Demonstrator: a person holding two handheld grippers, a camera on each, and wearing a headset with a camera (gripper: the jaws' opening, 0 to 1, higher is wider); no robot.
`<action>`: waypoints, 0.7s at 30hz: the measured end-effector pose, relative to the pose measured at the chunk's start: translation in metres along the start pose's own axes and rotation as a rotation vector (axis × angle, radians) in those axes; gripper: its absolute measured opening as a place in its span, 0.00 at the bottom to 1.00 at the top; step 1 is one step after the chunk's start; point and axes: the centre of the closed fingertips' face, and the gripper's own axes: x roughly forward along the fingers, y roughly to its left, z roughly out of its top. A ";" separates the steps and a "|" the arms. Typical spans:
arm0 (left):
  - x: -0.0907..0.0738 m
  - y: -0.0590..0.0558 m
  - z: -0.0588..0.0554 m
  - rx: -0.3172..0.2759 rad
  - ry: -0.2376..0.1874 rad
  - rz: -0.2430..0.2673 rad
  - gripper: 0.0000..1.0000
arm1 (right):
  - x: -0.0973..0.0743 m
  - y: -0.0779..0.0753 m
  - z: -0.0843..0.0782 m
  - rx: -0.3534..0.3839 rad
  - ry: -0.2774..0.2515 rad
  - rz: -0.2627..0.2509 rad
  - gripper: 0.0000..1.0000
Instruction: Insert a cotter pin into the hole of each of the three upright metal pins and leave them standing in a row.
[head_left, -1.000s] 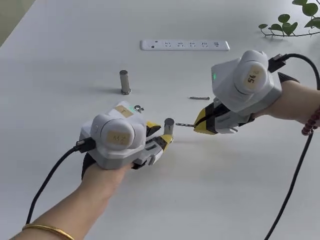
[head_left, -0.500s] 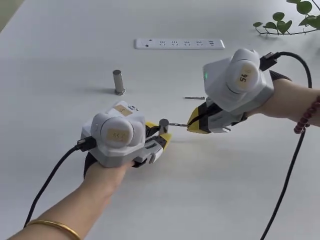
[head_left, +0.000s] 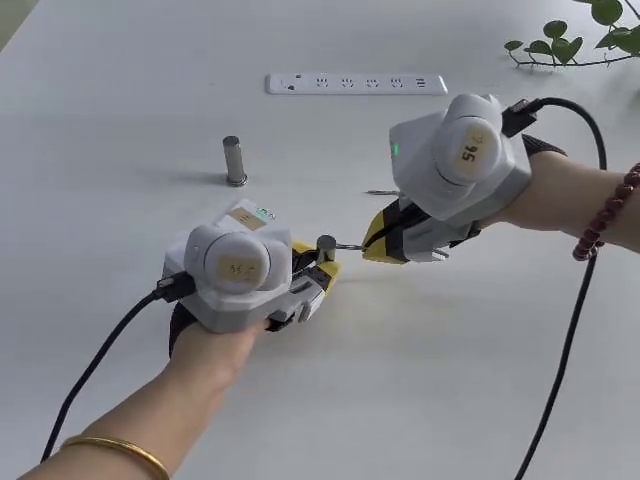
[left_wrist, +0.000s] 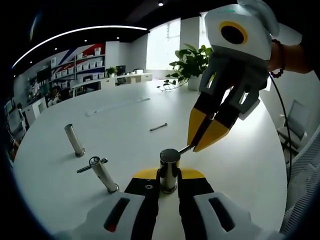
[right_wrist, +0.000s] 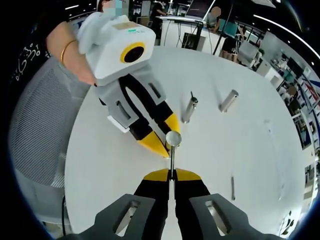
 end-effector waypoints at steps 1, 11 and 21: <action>0.000 0.000 0.000 0.000 0.000 0.002 0.12 | 0.001 -0.001 0.000 -0.003 0.000 0.000 0.00; 0.002 0.001 -0.003 -0.021 -0.004 0.026 0.12 | 0.008 -0.005 0.007 -0.020 -0.006 0.000 0.00; 0.003 0.002 -0.006 -0.082 -0.022 0.052 0.12 | 0.014 -0.007 0.014 -0.036 -0.019 0.000 0.00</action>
